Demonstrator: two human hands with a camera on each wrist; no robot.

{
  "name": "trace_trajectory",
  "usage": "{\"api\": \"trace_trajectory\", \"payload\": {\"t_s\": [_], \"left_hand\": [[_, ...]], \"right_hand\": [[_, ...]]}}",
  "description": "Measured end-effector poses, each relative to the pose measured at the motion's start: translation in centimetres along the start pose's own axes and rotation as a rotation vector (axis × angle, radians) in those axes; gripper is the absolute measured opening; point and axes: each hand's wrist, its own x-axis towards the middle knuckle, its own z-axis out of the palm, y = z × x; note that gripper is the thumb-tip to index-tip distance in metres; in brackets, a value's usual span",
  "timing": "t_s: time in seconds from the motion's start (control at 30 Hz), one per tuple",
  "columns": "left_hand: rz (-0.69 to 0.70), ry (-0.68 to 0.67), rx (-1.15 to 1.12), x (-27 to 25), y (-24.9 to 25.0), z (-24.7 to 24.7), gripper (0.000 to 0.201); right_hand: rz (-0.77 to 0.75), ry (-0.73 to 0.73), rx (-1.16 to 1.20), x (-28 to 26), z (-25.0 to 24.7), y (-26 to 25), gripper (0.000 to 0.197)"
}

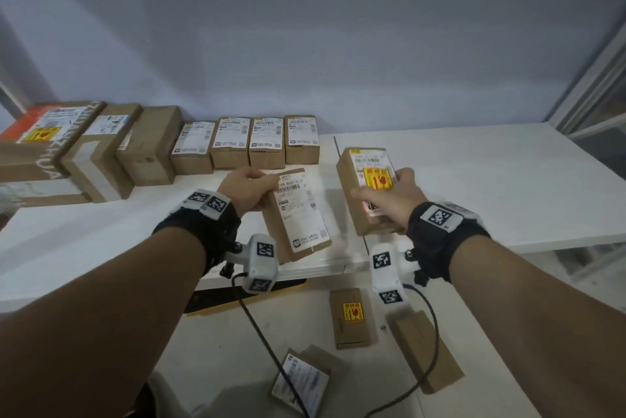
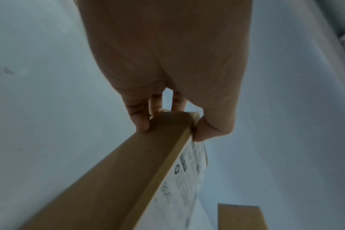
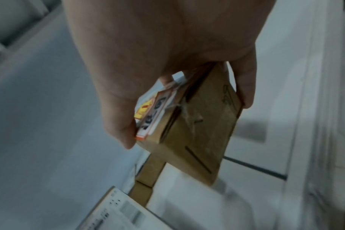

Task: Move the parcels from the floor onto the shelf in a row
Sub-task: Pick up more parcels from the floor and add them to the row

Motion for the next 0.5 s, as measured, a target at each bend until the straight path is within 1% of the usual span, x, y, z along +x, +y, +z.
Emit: {"api": "trace_trajectory", "payload": {"t_s": [0.07, 0.13, 0.2, 0.27, 0.37, 0.5], "left_hand": [[-0.038, -0.028, -0.027, 1.3, -1.0, 0.9, 0.054], [-0.062, -0.038, -0.048, 2.5, -1.8, 1.9, 0.06], [-0.068, -0.039, -0.05, 3.5, -2.3, 3.0, 0.052], [-0.047, -0.043, -0.037, 4.5, -2.6, 4.1, 0.042], [-0.027, -0.054, -0.021, 5.1, -2.6, 5.3, 0.035], [-0.039, -0.055, 0.076, 3.9, -1.5, 5.4, 0.03]], "right_hand": [[0.034, 0.001, -0.155, 1.2, 1.1, 1.1, 0.1], [0.059, -0.003, -0.243, 2.2, 2.2, 2.0, 0.105], [0.081, -0.004, -0.273, 2.8, 2.9, 2.3, 0.103], [0.107, 0.018, -0.273, 3.6, 3.5, 2.7, 0.099], [0.091, 0.054, -0.256, 4.4, 3.8, 2.9, 0.091], [0.065, 0.017, -0.039, 5.0, 2.8, 2.9, 0.078]]}}
